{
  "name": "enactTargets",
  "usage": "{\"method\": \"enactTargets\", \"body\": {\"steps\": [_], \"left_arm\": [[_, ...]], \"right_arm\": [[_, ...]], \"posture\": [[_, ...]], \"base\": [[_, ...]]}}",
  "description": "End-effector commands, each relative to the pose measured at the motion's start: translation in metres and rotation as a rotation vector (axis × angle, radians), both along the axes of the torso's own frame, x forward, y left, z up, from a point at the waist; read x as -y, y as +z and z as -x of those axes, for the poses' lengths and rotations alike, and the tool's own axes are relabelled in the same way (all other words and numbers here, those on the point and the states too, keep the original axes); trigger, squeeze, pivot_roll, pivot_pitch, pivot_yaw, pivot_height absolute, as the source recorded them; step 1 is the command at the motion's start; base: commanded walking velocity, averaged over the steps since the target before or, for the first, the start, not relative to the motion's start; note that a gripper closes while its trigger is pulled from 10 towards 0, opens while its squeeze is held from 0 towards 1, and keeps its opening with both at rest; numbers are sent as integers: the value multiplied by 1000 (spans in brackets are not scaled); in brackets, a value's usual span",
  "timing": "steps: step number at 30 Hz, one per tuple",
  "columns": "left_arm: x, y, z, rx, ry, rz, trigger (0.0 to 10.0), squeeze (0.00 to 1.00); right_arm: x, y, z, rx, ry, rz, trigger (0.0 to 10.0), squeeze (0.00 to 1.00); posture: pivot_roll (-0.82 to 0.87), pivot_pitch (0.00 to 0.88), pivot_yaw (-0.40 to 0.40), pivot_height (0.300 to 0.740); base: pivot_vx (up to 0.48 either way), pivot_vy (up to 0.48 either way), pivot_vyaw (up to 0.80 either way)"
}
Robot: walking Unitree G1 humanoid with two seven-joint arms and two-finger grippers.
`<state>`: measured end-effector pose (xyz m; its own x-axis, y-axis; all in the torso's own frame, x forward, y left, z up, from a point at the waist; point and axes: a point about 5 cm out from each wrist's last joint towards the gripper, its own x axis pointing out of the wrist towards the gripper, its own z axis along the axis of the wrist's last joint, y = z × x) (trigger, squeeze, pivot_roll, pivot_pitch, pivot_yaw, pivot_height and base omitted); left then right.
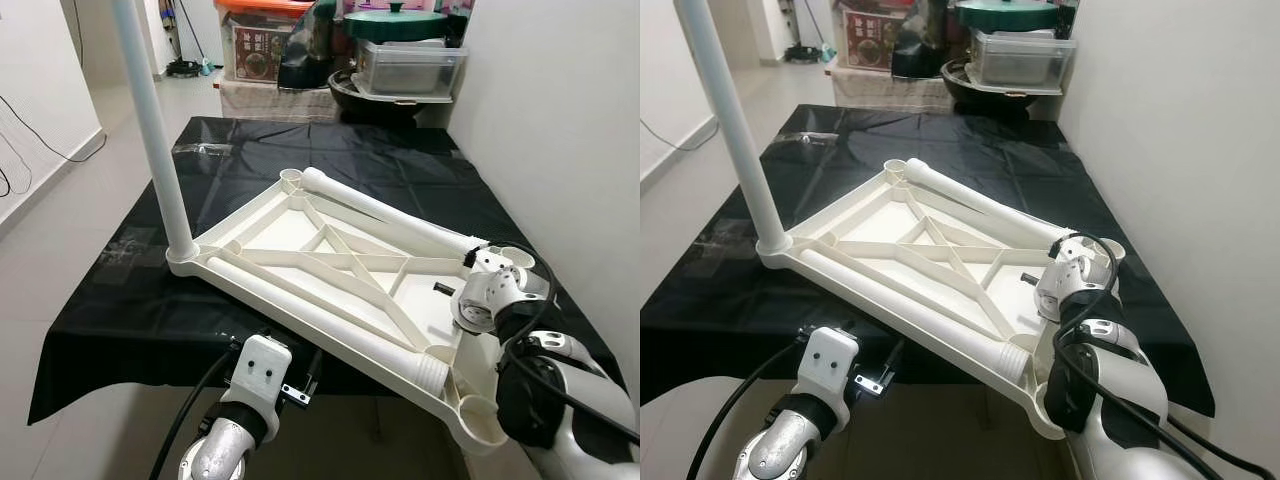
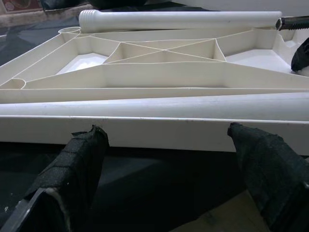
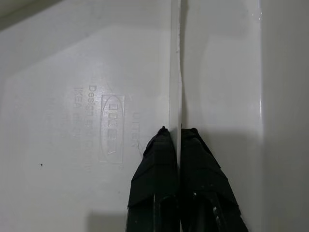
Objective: Building children table
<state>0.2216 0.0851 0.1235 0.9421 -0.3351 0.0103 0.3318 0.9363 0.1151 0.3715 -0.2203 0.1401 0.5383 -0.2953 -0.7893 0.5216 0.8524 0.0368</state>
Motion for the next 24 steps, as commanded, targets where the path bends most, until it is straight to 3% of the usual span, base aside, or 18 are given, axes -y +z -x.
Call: {"method": "enactTargets", "body": {"steps": [1,5,10,17,21,24], "left_arm": [[2,-2,3,-13,-7,-4,10000,0],[2,-2,4,-12,-7,-2,10000,0],[6,5,10,-4,-5,11,10000,0],[9,9,14,-1,-3,21,10000,0],[11,14,18,1,1,36,10000,0],[11,14,18,1,2,37,10000,0]], "right_arm": [[-9,-3,-2,-6,38,5,0,0],[-17,-2,-5,13,74,0,0,0],[-70,17,-23,143,259,-10,0,0],[-91,28,-29,203,338,-13,0,0],[-117,50,-37,316,440,-17,0,0],[-120,52,-38,328,448,-19,0,0]], "posture": [[42,49,-107,740],[42,54,-106,740],[48,104,-132,740],[47,128,-141,740],[41,150,-149,740],[41,150,-149,740]], "base": [[0,0,0],[0,0,0],[0,0,0],[0,0,0],[0,0,0],[0,0,0]]}}
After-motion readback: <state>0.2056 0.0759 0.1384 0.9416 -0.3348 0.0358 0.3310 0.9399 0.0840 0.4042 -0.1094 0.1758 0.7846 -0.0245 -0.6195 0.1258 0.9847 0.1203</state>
